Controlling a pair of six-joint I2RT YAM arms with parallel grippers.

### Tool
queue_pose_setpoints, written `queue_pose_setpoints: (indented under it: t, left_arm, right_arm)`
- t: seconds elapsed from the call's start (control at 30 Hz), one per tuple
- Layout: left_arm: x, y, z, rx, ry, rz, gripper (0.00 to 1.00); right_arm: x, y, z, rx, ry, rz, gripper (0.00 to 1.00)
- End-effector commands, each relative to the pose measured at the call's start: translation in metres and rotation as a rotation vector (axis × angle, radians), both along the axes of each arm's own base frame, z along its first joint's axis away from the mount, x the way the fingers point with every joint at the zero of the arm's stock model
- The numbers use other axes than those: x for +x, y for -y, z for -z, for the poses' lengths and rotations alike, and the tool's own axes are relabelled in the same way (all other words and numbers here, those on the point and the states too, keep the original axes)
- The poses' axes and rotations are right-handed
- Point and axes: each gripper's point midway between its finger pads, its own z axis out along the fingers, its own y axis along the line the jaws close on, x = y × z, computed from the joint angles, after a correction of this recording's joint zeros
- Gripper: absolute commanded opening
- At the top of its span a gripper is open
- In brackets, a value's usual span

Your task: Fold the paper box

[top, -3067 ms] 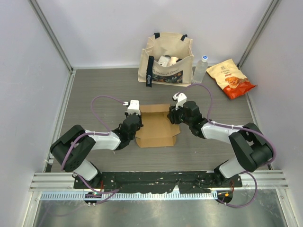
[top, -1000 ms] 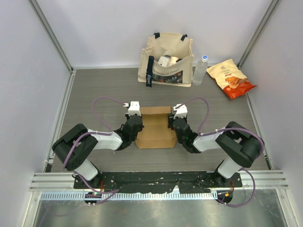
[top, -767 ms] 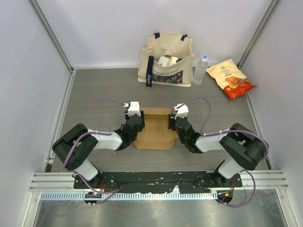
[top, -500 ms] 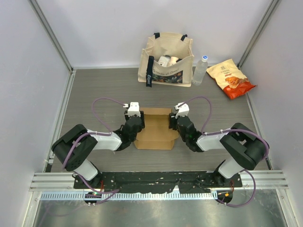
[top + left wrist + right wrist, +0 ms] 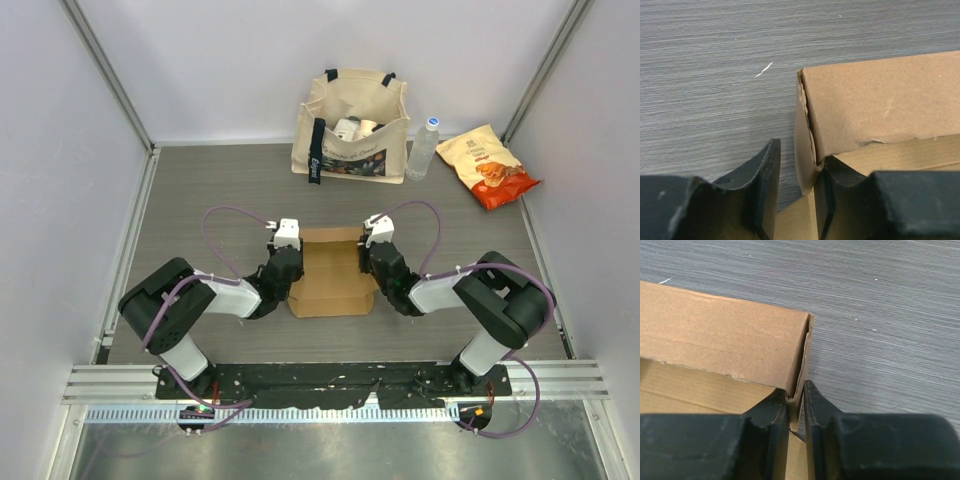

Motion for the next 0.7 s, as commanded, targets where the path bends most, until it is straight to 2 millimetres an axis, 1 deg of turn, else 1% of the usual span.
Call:
queue_pose_setpoints:
  t: [0.0,0.03,0.07,0.1,0.13,0.17,0.2,0.23,0.27,0.3,0.37,0.4,0.43,0.47,0.5,0.53,0.57,0.67]
  left_arm:
    - [0.014,0.006,-0.013,-0.009,0.047,-0.014,0.33]
    - [0.016,0.006,-0.010,-0.001,0.042,-0.021,0.32]
    - [0.017,0.005,-0.008,0.013,0.038,-0.031,0.30]
    - [0.021,0.008,-0.011,0.013,0.045,-0.039,0.27]
    - [0.024,0.007,-0.009,0.021,0.046,-0.055,0.19]
    - [0.026,-0.002,-0.001,0.056,0.039,-0.102,0.14]
    - [0.030,-0.002,-0.005,0.054,0.054,-0.147,0.03]
    - [0.031,-0.007,-0.003,0.067,0.057,-0.196,0.00]
    - [0.034,-0.020,0.000,0.127,0.063,-0.304,0.00]
    - [0.034,-0.023,0.005,0.142,0.058,-0.345,0.00]
    - [0.035,-0.034,0.011,0.191,0.071,-0.432,0.00]
    - [0.033,-0.035,0.013,0.183,0.068,-0.444,0.00]
    - [0.035,-0.034,0.011,0.154,0.082,-0.452,0.00]
    - [0.032,-0.037,0.014,0.152,0.086,-0.444,0.00]
    - [0.032,-0.030,0.016,0.123,0.087,-0.398,0.00]
    - [0.038,-0.021,0.004,0.070,0.136,-0.362,0.00]
    - [0.035,-0.022,0.008,0.066,0.135,-0.341,0.00]
    - [0.037,-0.012,0.009,0.063,0.127,-0.285,0.00]
  right_arm:
    - [0.007,-0.002,-0.018,0.042,0.047,0.023,0.18]
    - [0.007,-0.002,-0.018,0.042,0.049,0.022,0.16]
    - [0.007,-0.002,-0.017,0.043,0.049,0.024,0.11]
    - [0.008,-0.003,-0.017,0.051,0.048,0.026,0.07]
    - [0.008,-0.003,-0.015,0.054,0.045,0.030,0.01]
    - [0.008,-0.003,-0.014,0.069,0.039,0.040,0.01]
    - [0.008,-0.001,-0.014,0.076,0.040,0.059,0.01]
    - [0.007,0.001,-0.016,0.086,0.048,0.075,0.01]
    - [0.000,-0.002,-0.016,0.107,0.055,0.076,0.01]
    - [-0.002,0.000,-0.022,0.112,0.076,0.096,0.01]
    - [-0.011,-0.010,-0.025,0.119,0.089,0.077,0.02]
    - [-0.013,-0.009,-0.027,0.120,0.096,0.087,0.01]
    - [-0.013,-0.009,-0.026,0.121,0.095,0.089,0.01]
    - [-0.014,-0.010,-0.026,0.121,0.094,0.089,0.01]
    - [-0.013,-0.010,-0.026,0.122,0.094,0.093,0.01]
    - [-0.012,-0.010,-0.028,0.125,0.098,0.094,0.01]
    - [-0.012,-0.012,-0.030,0.127,0.102,0.090,0.02]
    - [-0.010,-0.013,-0.032,0.119,0.102,0.088,0.01]
